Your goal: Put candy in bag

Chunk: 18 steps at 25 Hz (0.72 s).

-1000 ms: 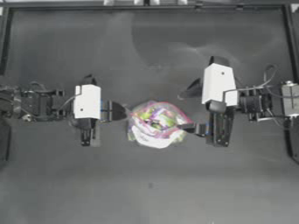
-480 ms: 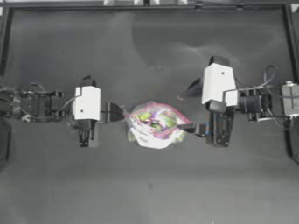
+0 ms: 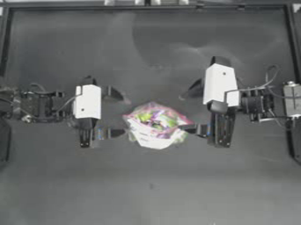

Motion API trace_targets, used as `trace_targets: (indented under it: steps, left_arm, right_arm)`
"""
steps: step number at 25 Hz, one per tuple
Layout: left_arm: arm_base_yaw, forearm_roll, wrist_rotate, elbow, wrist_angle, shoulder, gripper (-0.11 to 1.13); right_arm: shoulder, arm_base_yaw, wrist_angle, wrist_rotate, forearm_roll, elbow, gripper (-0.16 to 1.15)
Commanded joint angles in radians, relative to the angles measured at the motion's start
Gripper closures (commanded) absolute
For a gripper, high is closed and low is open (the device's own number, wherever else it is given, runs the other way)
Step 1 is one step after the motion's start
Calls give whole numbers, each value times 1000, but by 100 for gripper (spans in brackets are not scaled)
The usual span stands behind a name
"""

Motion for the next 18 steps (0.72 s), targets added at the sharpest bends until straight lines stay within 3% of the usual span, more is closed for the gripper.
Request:
trace_targets:
  steps: [1,10,18]
  left_arm:
    - [3,-2,2,-18,-5,-48,4]
    - [0,-3,-2,-8,2,-100,1]
    - [-15,-3,-9,-5,123,-204,1]
  right_arm:
    - [-21,0,-6,0,-5,-14,1]
    - [-54,0,-6,-2,-17,-2,1]
    - [-140,0,-124,-2,-40,83,1]
